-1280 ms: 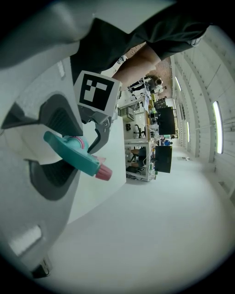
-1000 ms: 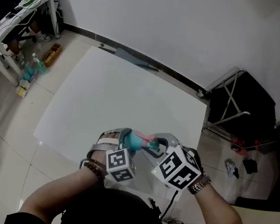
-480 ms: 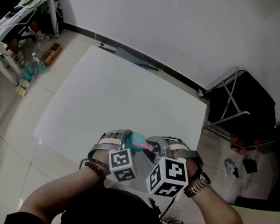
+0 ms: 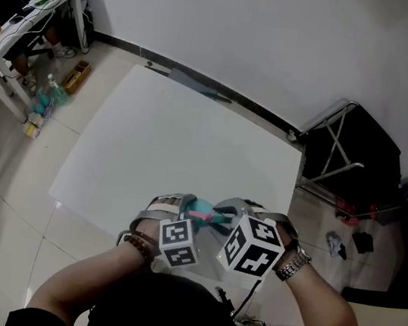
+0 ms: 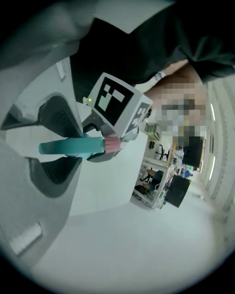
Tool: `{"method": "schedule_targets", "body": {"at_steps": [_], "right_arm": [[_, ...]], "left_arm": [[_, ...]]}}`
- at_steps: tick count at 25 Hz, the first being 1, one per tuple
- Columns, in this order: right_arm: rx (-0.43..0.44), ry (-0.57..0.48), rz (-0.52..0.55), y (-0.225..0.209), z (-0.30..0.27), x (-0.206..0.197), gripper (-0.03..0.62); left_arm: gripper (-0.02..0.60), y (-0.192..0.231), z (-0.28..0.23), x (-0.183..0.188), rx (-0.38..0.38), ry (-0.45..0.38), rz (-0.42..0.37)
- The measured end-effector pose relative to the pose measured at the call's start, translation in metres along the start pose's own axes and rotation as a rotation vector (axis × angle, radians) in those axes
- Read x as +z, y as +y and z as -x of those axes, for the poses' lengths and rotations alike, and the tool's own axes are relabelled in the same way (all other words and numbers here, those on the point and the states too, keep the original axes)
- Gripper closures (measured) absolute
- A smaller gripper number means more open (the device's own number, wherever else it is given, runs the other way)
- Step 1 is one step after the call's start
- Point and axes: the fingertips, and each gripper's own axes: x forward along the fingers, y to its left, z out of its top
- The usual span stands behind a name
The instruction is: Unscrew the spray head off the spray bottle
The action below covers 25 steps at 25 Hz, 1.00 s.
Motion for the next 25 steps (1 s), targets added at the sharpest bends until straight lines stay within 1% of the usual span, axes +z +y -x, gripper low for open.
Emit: {"method": "schedule_targets", "body": {"at_steps": [2, 5, 8, 10, 12, 14, 17, 19, 21, 25], "right_arm": [[0.038, -0.038, -0.137, -0.004, 0.003, 0.001, 0.473], [0.060, -0.083, -0.277, -0.010, 0.005, 0.002, 0.473], [0.047, -0.111, -0.360, -0.017, 0.006, 0.002, 0.473], [0.028, -0.125, -0.422, -0.021, 0.005, 0.001, 0.473], [0.008, -0.130, -0.496, -0.022, 0.004, -0.001, 0.473], [0.007, -0.137, -0.591, -0.023, 0.001, -0.003, 0.473], [0.067, -0.189, -0.788, -0.025, -0.001, -0.007, 0.471], [0.109, -0.236, -0.894, -0.026, 0.000, -0.008, 0.471], [0.124, -0.270, -0.938, -0.027, 0.000, -0.008, 0.468], [0.091, -0.294, -0.890, -0.029, 0.005, -0.005, 0.448]], "left_arm": [[0.193, 0.001, 0.001, 0.000, 0.014, -0.008, 0.006], [0.193, 0.004, 0.003, 0.001, 0.029, -0.023, 0.026], [0.193, 0.008, 0.005, 0.002, 0.041, -0.038, 0.053], [0.193, 0.010, 0.005, 0.001, 0.057, -0.033, 0.058], [0.193, 0.013, 0.005, -0.003, 0.080, -0.007, 0.038], [0.193, 0.014, 0.004, -0.006, 0.100, 0.014, 0.018], [0.193, 0.015, 0.004, -0.009, 0.115, 0.025, 0.004], [0.193, 0.016, 0.003, -0.009, 0.122, 0.024, 0.000], [0.193, 0.017, 0.004, -0.009, 0.126, 0.020, -0.004], [0.193, 0.018, 0.006, -0.010, 0.130, 0.014, -0.004]]}}
